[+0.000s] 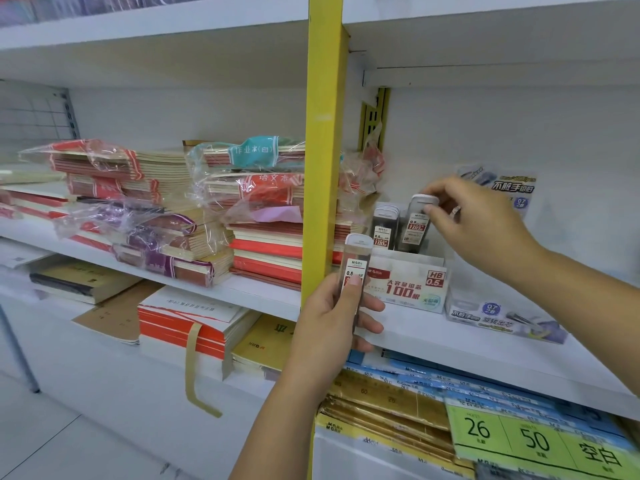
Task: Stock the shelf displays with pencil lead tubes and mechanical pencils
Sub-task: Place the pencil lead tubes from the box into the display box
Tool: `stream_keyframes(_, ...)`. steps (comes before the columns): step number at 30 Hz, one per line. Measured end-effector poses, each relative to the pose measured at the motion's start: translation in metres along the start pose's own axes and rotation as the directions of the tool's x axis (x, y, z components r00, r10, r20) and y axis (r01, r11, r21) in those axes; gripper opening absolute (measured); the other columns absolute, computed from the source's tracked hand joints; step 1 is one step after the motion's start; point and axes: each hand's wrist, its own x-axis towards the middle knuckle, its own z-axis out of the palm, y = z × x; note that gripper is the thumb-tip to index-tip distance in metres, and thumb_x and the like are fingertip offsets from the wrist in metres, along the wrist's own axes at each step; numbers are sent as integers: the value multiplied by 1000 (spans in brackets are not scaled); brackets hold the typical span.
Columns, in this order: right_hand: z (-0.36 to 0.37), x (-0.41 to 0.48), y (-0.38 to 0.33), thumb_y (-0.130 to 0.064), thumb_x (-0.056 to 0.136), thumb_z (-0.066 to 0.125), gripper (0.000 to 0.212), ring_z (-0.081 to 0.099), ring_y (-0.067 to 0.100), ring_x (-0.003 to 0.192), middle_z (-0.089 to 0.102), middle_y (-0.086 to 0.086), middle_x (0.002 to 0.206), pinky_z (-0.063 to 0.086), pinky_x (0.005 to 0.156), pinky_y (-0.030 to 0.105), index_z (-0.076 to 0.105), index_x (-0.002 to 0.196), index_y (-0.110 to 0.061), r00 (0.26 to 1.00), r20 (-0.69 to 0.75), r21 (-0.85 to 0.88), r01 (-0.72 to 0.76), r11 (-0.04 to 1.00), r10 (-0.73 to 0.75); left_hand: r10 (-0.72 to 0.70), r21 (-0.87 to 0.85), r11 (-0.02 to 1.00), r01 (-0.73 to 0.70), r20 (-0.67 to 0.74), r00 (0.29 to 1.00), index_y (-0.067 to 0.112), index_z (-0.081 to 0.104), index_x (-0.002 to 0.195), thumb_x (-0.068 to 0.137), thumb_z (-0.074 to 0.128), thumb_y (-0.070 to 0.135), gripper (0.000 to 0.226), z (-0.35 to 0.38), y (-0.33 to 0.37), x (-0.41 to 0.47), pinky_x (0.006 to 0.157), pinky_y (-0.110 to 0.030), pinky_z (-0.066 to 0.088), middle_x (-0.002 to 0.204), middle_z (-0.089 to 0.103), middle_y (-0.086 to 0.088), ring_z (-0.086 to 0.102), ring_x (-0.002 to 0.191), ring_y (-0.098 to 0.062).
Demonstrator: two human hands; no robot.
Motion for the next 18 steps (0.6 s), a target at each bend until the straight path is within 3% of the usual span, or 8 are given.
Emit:
stream_keyframes(3,4,5,3,-22,92,61,26,59,10,80,63,-7,90,42,64,19,55,118,-22,997,20,56,-77,995,76,0,13,1000,0,-4,1000,35,63,106,101,45,44,21,0,0,0,55,-22,55,88,75,5,69,67,-9)
stream_keyframes(6,9,14,5,-25,91,63,19,60,15,85,64,-5,91,51,71,33,56,110,-26,988,61,40,-143,989,140,0,16,1000,0,-9,1000,33,62,107,101,46,44,21,0,1,0,55,-23,55,89,75,5,69,67,-10)
stream_keyframes(11,17,18,7,-30,91,62,16,44,25,114,58,3,109,38,90,40,68,105,-25,989,81,-222,-99,970,120,-5,6,1000,5,-22,1000,30,64,106,100,48,43,21,1,1,0,54,-21,54,91,76,5,71,72,-10)
stream_keyframes(18,8,3,8,-24,96,54,32,40,24,120,57,6,122,32,100,36,62,126,-18,994,91,-181,-41,983,58,-11,1,1000,11,-44,999,38,71,89,97,56,39,17,5,2,1,52,-23,56,83,72,6,70,73,-7)
